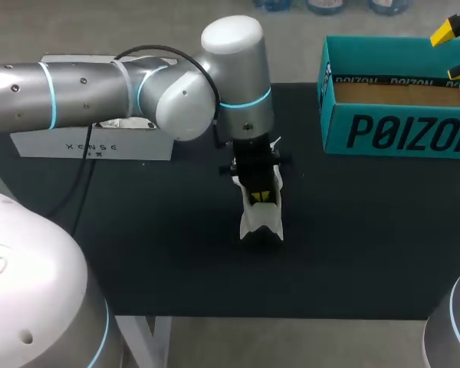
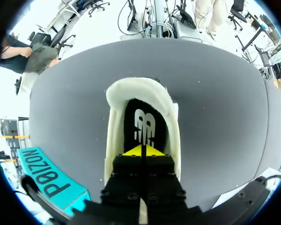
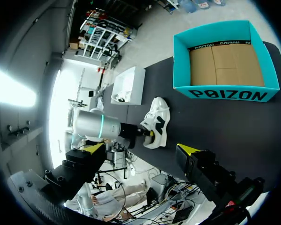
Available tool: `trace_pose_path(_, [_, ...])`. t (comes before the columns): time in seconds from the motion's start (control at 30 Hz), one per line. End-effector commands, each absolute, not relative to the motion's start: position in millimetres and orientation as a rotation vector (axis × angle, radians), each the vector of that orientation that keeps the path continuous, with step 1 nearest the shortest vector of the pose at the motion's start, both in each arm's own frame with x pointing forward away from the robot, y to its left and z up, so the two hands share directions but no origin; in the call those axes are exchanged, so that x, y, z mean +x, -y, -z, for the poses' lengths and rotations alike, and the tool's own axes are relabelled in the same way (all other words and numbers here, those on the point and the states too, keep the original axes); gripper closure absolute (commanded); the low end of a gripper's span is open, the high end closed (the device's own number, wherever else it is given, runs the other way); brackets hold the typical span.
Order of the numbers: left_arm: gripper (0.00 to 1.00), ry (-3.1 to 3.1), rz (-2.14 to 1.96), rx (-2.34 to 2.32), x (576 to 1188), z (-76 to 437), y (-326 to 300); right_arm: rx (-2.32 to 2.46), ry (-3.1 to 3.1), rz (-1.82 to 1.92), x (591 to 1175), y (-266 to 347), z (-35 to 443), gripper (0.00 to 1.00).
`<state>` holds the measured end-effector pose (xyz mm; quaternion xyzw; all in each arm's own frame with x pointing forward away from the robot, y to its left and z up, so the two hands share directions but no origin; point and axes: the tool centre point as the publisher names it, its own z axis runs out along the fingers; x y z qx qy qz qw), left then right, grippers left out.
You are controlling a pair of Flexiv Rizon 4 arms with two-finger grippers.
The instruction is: Take the shoe out of the shoebox, open the shoe tongue, remove and reinsert the insole, then place the shoe into the shoebox
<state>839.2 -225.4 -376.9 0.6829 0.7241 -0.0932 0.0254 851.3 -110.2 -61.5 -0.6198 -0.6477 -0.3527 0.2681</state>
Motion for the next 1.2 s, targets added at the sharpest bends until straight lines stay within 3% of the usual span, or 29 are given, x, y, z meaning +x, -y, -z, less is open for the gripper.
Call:
trace_pose_path(0.03, [1.0,-2.235,0.298,2.107,848.1,372.5,221.4,-1.673,1.749,0.946,852.8,110.1,61.5,0.0])
trace_pose_path(0.07, [0.96,-2.237,0.302,2.105,849.8,372.5,221.5,-1.673,1.749,0.946,852.8,110.1,61.5,0.0])
trace_pose_path(0.1, [0.76,-2.237,0.301,2.105,851.8,373.3,221.2,-1.673,1.749,0.946,852.8,110.1,61.5,0.0])
trace_pose_path(0.17, [0.89,-2.239,0.287,2.114,854.1,374.9,220.8,-1.673,1.749,0.946,852.8,110.1,61.5,0.0])
trace_pose_path(0.2, [0.89,-2.237,0.288,2.115,854.6,375.2,220.8,-1.673,1.749,0.946,852.8,110.1,61.5,0.0])
trace_pose_path(0.37, [0.68,-2.233,0.275,2.119,858.3,375.7,221.6,-1.673,1.749,0.946,852.8,110.1,61.5,0.0])
trace_pose_path(0.57, [0.63,-2.222,0.267,2.145,851.9,366.6,223.8,-1.673,1.749,0.946,852.8,110.1,61.5,0.0])
trace_pose_path(0.7, [0.5,-2.217,0.24,2.151,847.9,361.7,225.1,-1.673,1.749,0.946,852.8,110.1,61.5,0.0])
trace_pose_path(0.73, [0.33,-2.218,0.228,2.154,846.6,360.5,225.3,-1.673,1.749,0.946,852.8,110.1,61.5,0.0])
trace_pose_path(0.77, [0.25,-2.218,0.219,2.157,845.5,359.7,225.4,-1.673,1.749,0.946,852.8,110.1,61.5,0.0])
trace_pose_path(0.9, [0.11,-2.209,0.18,2.177,841.2,359.3,225.0,-1.673,1.749,0.946,852.8,110.1,61.5,0.0])
trace_pose_path(1.2, [0.0,-2.204,0.149,2.171,845.9,359.3,224.9,-1.673,1.749,0.946,852.8,110.1,61.5,0.0])
